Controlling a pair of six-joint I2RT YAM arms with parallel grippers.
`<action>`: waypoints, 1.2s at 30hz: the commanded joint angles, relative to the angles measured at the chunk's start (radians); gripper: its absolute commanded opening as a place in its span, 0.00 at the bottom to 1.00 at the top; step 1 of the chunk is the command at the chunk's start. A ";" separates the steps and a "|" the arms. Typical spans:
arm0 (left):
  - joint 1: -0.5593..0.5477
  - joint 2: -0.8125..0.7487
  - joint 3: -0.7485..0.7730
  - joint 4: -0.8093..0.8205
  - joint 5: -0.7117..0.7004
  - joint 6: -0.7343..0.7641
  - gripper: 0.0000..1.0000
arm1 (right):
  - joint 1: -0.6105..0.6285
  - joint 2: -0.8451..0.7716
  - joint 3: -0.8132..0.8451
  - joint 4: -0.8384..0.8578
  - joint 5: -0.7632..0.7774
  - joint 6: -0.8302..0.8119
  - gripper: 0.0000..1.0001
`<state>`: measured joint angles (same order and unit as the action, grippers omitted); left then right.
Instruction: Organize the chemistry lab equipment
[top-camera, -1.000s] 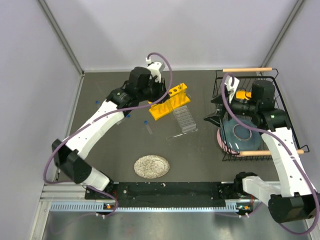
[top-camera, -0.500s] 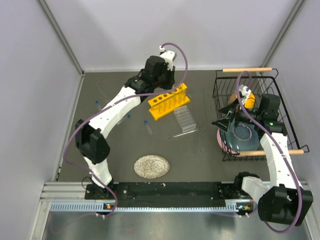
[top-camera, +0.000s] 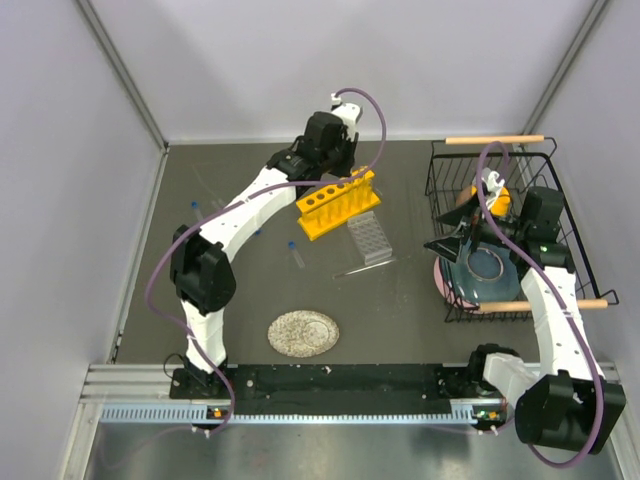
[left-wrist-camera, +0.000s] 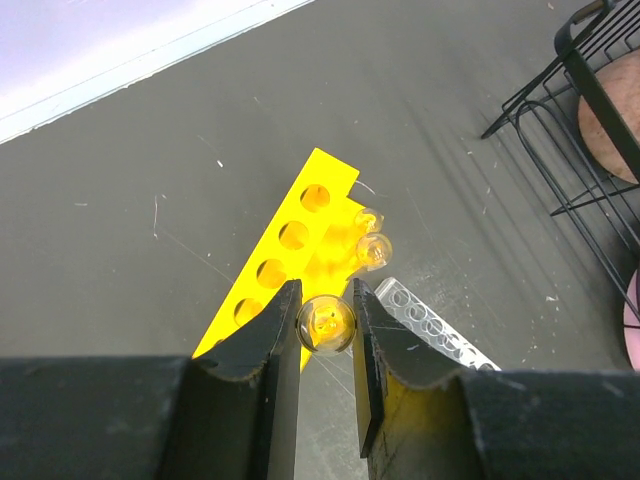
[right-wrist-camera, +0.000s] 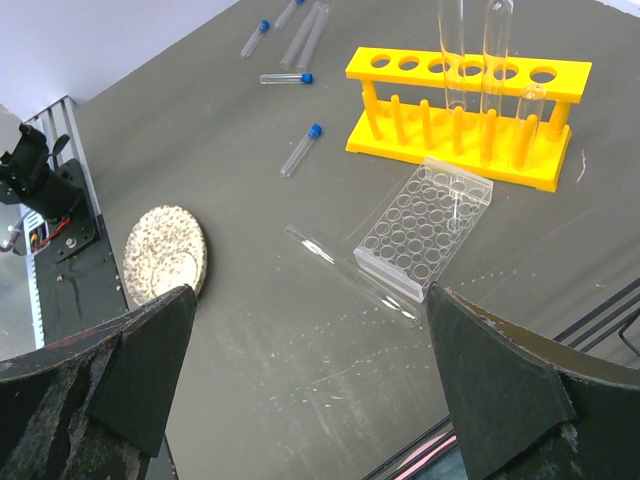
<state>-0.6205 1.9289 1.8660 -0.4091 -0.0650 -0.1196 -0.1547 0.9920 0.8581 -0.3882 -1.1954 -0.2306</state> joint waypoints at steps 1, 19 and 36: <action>0.004 0.010 0.058 0.049 -0.015 0.021 0.04 | -0.013 -0.023 0.012 0.038 -0.035 -0.007 0.99; 0.004 0.068 0.058 0.032 -0.012 0.041 0.06 | -0.014 -0.021 0.009 0.037 -0.043 -0.013 0.99; 0.002 0.088 0.002 0.036 -0.015 0.037 0.36 | -0.013 -0.021 0.004 0.035 -0.044 -0.024 0.99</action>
<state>-0.6209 2.0247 1.8847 -0.4114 -0.0696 -0.0914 -0.1551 0.9920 0.8581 -0.3882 -1.2026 -0.2329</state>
